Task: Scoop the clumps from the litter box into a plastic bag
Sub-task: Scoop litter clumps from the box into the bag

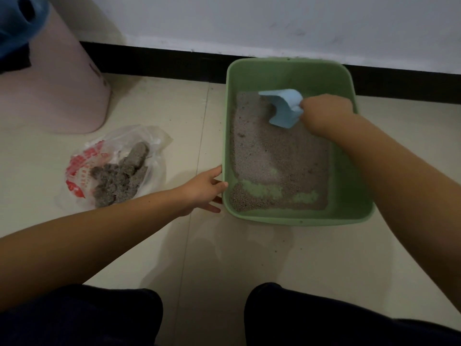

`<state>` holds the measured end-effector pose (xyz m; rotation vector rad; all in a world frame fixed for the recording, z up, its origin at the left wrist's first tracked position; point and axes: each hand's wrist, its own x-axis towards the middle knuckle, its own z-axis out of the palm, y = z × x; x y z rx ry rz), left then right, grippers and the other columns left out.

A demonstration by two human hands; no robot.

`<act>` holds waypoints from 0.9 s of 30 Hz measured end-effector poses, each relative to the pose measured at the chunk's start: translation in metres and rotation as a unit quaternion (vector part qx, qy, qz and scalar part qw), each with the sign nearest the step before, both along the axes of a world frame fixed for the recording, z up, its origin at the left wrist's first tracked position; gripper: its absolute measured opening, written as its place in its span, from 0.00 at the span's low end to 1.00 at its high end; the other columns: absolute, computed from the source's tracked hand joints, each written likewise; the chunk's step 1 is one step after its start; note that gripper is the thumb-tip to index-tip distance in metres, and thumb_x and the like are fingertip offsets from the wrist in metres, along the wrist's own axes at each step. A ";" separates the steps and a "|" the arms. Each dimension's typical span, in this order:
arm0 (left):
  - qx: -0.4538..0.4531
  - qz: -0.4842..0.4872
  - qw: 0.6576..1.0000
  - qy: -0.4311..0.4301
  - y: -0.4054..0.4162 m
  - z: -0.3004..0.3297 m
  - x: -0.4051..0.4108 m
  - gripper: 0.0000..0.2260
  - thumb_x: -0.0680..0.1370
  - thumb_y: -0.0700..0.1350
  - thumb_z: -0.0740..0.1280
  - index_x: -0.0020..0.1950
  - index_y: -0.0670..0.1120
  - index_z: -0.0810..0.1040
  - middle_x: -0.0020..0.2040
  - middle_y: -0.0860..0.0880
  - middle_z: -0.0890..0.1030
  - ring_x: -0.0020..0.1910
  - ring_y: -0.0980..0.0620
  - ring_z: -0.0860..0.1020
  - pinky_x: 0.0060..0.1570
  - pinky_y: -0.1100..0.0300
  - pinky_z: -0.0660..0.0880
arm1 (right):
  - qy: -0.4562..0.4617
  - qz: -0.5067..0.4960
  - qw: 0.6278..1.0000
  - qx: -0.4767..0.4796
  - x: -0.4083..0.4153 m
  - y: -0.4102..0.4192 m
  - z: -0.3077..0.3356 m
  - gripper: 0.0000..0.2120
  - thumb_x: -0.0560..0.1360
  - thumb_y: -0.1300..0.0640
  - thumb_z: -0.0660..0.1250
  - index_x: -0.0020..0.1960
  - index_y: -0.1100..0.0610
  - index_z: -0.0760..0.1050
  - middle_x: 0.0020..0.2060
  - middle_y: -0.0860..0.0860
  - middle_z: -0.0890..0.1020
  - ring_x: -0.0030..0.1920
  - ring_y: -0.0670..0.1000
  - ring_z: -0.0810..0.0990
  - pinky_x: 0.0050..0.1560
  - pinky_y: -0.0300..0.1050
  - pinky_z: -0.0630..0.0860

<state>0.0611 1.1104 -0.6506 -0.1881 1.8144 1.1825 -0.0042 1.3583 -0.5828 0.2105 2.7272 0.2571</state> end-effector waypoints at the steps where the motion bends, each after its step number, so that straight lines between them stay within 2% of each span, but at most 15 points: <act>1: -0.001 0.001 1.000 0.000 0.000 0.000 0.000 0.22 0.82 0.42 0.56 0.75 0.56 0.59 0.64 0.43 0.75 0.55 0.41 0.79 0.50 0.49 0.79 | 0.004 0.002 1.000 0.002 -0.003 -0.003 0.000 0.13 0.76 0.64 0.59 0.60 0.59 0.73 0.41 0.54 0.74 0.41 0.54 0.73 0.43 0.47 0.71; 5: 0.000 0.003 1.000 -0.002 -0.001 -0.002 0.000 0.23 0.82 0.43 0.57 0.76 0.56 0.57 0.67 0.43 0.72 0.55 0.42 0.79 0.48 0.51 0.79 | 0.017 -0.006 0.999 0.051 0.011 0.007 0.006 0.13 0.76 0.62 0.61 0.60 0.57 0.75 0.40 0.54 0.76 0.40 0.54 0.74 0.40 0.47 0.71; 7: 0.001 0.001 1.000 0.000 -0.001 -0.001 0.000 0.22 0.82 0.43 0.56 0.75 0.56 0.58 0.66 0.44 0.73 0.55 0.42 0.79 0.49 0.50 0.79 | 0.017 -0.018 0.999 0.045 0.024 0.018 0.012 0.12 0.76 0.60 0.61 0.59 0.56 0.76 0.40 0.54 0.77 0.40 0.54 0.75 0.41 0.47 0.72; 10: 0.002 0.001 1.000 -0.001 -0.001 0.000 0.000 0.23 0.82 0.43 0.56 0.75 0.56 0.58 0.65 0.44 0.74 0.55 0.42 0.79 0.51 0.49 0.79 | 0.020 -0.029 0.992 -0.123 0.036 0.024 0.014 0.12 0.78 0.52 0.60 0.58 0.54 0.77 0.42 0.54 0.80 0.41 0.55 0.79 0.43 0.46 0.74; 12: 0.003 -0.002 1.000 -0.003 -0.001 0.001 0.000 0.22 0.82 0.43 0.56 0.75 0.57 0.58 0.65 0.44 0.74 0.55 0.42 0.79 0.51 0.48 0.79 | -0.010 -0.037 0.976 -0.213 0.041 0.019 0.006 0.14 0.79 0.49 0.60 0.57 0.55 0.78 0.41 0.54 0.81 0.43 0.56 0.80 0.43 0.47 0.74; 15: 0.004 0.000 1.000 -0.006 -0.001 0.003 0.000 0.22 0.82 0.43 0.56 0.74 0.57 0.58 0.64 0.45 0.74 0.55 0.42 0.78 0.51 0.49 0.78 | -0.020 -0.057 0.960 -0.275 0.044 0.018 -0.018 0.15 0.79 0.49 0.60 0.58 0.56 0.79 0.41 0.56 0.81 0.44 0.58 0.80 0.48 0.51 0.77; 19: 0.005 0.003 1.000 -0.008 -0.001 0.003 0.000 0.22 0.82 0.43 0.56 0.74 0.57 0.58 0.61 0.46 0.74 0.53 0.43 0.78 0.52 0.48 0.78 | -0.003 -0.096 0.931 -0.352 0.051 0.021 -0.040 0.13 0.78 0.51 0.61 0.58 0.55 0.78 0.35 0.51 0.78 0.31 0.49 0.72 0.36 0.43 0.68; 21: 0.005 0.006 1.000 -0.010 -0.001 0.003 0.001 0.22 0.82 0.43 0.56 0.75 0.57 0.58 0.63 0.46 0.74 0.53 0.43 0.78 0.52 0.48 0.78 | 0.005 -0.095 0.923 -0.374 0.056 0.020 -0.047 0.12 0.78 0.52 0.61 0.58 0.55 0.79 0.33 0.48 0.77 0.29 0.48 0.69 0.33 0.42 0.65; 24: 0.004 0.003 1.000 -0.016 -0.001 0.003 0.000 0.23 0.82 0.43 0.57 0.75 0.56 0.57 0.67 0.45 0.72 0.56 0.43 0.78 0.50 0.50 0.79 | 0.015 -0.062 0.928 -0.367 0.062 0.011 -0.055 0.14 0.78 0.50 0.60 0.61 0.49 0.76 0.39 0.46 0.80 0.34 0.48 0.73 0.39 0.44 0.70; 27: 0.002 0.002 1.000 -0.018 -0.002 0.003 -0.001 0.23 0.82 0.43 0.57 0.76 0.56 0.56 0.67 0.44 0.72 0.55 0.43 0.78 0.48 0.51 0.79 | 0.068 0.015 0.968 -0.242 0.065 0.007 -0.059 0.15 0.79 0.47 0.58 0.64 0.45 0.73 0.47 0.50 0.81 0.43 0.52 0.77 0.42 0.45 0.72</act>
